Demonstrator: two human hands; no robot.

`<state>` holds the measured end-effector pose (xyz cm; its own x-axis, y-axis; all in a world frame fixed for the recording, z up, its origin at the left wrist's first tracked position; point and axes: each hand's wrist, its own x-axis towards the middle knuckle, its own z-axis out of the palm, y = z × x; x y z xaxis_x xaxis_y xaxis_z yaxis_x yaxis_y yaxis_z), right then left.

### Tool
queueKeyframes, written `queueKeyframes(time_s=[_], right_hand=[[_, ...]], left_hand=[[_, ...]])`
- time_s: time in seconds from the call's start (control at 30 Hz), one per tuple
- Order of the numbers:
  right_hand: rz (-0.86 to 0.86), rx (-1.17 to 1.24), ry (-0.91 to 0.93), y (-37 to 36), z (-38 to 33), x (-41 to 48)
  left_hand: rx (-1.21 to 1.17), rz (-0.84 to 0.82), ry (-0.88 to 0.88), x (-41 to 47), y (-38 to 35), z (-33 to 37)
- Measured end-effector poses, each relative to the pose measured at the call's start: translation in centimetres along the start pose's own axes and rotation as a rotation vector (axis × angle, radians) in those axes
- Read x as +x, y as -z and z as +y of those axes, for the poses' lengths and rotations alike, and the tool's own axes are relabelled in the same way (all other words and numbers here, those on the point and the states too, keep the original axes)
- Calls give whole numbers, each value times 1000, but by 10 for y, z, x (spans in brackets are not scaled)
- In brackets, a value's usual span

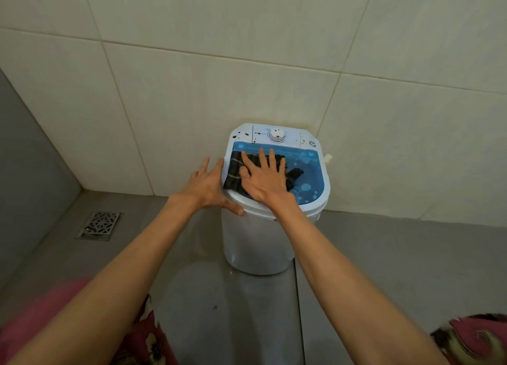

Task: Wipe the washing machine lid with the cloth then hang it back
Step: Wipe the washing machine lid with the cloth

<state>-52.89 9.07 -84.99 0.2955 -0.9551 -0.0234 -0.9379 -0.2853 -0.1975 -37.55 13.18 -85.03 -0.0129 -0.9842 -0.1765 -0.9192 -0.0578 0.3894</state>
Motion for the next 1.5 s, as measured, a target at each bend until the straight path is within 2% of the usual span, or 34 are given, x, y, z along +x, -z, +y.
queueKeyframes(time_s=[0.07, 0.1, 0.13, 0.2, 0.27, 0.3, 0.37, 0.5, 0.6, 0.73, 0.97, 1.1, 1.27, 1.37, 1.5], right_hand=[[-94, 120, 49, 10, 6, -7], [-114, 258, 68, 18, 10, -11], [-76, 433, 69, 27, 15, -15], [184, 677, 2, 44, 31, -25], [430, 573, -87, 50, 55, -30], [455, 496, -121, 50, 67, -30], [374, 382, -204, 42, 88, -27], [195, 324, -357, 15, 103, -34], [208, 306, -363, 0, 104, -39], [266, 318, -337, -5, 105, -40], [289, 369, -301, -6, 113, -36], [285, 367, -302, -8, 115, -34], [283, 370, -322, -7, 114, -34], [286, 374, -314, -6, 113, -34], [298, 386, -311, -4, 114, -36]], left_hand=[[8, -83, 64, -2, 14, 3], [10, -127, 98, -3, 23, 4], [9, -169, 123, -5, 35, 7], [-26, -208, 111, -8, 55, 16], [-115, -108, 12, -9, 60, 36], [-155, -24, -31, -8, 55, 49], [-147, 136, -39, -6, 29, 77], [-129, 213, 190, -9, -42, 106], [-213, 327, 270, -3, -57, 103], [-228, 342, 293, 30, -37, 81], [-273, 263, 283, 104, -2, 48], [-297, 299, 295, 117, -1, 42], [-67, 332, 159, 81, -21, 60], [28, 366, -24, 46, -43, 72], [19, 467, -263, 0, -78, 100]])
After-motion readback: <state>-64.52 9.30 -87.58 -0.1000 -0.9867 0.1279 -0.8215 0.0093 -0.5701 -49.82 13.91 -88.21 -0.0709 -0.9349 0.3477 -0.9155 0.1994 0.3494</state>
